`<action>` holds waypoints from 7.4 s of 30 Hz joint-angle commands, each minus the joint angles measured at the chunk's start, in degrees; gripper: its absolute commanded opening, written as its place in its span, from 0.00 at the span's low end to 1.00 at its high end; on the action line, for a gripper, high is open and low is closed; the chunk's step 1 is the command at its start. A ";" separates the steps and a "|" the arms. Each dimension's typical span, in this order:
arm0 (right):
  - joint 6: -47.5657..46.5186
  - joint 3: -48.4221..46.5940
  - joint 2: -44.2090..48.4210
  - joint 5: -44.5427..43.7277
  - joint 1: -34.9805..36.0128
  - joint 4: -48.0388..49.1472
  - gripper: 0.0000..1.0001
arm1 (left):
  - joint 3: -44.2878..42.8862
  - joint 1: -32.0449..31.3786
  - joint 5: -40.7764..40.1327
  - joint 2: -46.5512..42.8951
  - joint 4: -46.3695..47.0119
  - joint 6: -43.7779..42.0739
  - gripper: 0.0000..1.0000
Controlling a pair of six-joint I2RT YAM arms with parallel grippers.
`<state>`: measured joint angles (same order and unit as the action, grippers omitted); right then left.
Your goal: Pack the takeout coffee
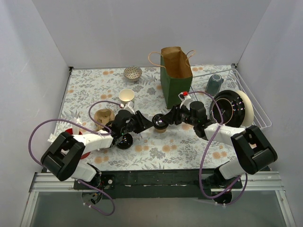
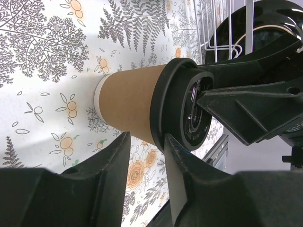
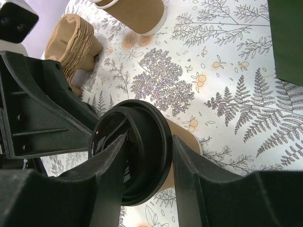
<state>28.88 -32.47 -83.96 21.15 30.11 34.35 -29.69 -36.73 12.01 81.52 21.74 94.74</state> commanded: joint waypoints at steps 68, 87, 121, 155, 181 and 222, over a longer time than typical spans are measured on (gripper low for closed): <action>-17.02 -21.76 -10.88 10.33 2.68 -33.99 0.64 | -16.71 5.27 2.40 0.13 -30.00 -22.14 0.64; -7.88 -22.03 0.46 -1.19 1.53 -35.67 0.68 | -13.99 5.27 2.40 1.02 -28.86 -20.82 0.57; 9.00 -2.34 5.30 4.52 1.53 -17.30 0.47 | -11.00 5.27 3.72 2.16 -26.57 -17.66 0.43; 3.55 10.23 -4.71 -4.88 2.85 -16.51 0.12 | -8.54 5.27 4.16 8.22 -25.52 -15.64 0.29; -10.83 -12.95 15.68 -7.16 3.72 -39.96 0.68 | -20.66 5.27 7.59 -0.48 -31.66 -17.04 0.79; -17.20 -35.48 -7.36 -29.23 19.64 -59.22 0.80 | -27.35 5.53 -28.00 -27.90 -56.80 -20.38 0.98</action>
<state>11.11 -69.10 -92.38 -3.95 49.67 -20.03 -55.88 -31.27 -15.25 55.61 -33.56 75.85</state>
